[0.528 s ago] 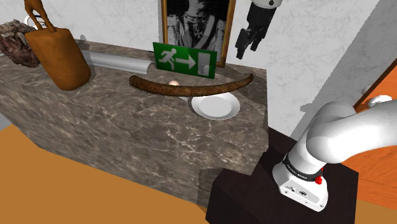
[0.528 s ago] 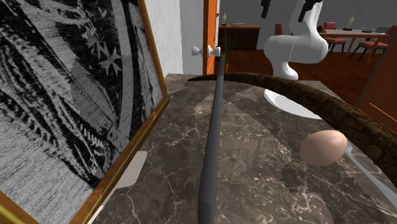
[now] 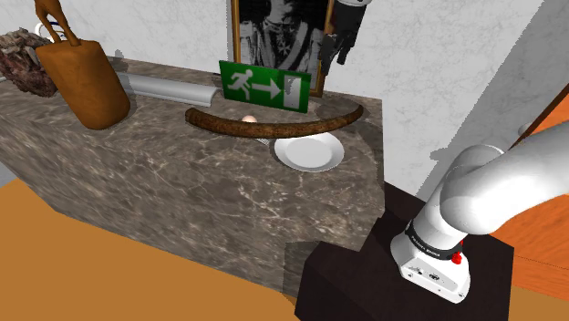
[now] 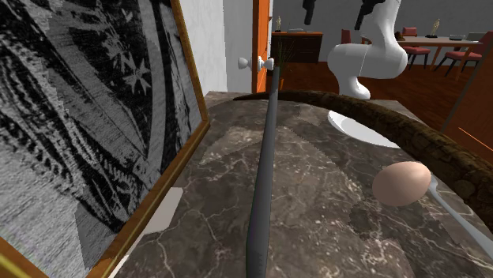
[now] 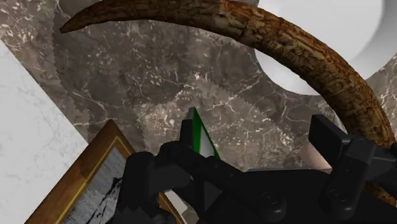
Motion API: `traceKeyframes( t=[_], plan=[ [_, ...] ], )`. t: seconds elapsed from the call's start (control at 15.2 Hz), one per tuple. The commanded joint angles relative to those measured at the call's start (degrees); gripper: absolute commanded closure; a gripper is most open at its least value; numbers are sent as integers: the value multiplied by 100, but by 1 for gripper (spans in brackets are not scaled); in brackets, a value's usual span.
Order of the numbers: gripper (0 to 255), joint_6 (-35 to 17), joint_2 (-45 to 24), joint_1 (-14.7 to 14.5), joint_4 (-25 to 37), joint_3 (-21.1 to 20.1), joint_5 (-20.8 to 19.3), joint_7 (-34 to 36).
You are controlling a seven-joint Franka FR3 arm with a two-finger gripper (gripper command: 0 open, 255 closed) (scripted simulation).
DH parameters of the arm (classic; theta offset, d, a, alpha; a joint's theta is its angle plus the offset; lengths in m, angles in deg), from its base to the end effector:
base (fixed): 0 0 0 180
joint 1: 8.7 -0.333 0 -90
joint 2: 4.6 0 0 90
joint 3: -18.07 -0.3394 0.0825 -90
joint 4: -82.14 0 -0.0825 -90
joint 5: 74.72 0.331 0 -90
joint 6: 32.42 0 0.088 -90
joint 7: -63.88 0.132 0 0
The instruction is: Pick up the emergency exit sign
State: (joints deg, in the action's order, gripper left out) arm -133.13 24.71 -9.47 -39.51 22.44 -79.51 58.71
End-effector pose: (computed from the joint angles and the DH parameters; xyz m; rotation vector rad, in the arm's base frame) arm 0.3450 -0.0385 0.6199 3.0771 0.0677 0.2177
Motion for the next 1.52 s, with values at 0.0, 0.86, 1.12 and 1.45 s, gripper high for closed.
traceKeyframes(
  t=[0.0,0.86,1.12,1.45],
  plan=[
    [0,-98,-495,-58,373,119,34,-307],
    [0,337,-3805,-162,3844,453,677,-2140],
    [0,587,-4602,-93,4822,408,824,-2451],
    [0,151,-4496,-115,4281,403,809,-2454]
  ],
)
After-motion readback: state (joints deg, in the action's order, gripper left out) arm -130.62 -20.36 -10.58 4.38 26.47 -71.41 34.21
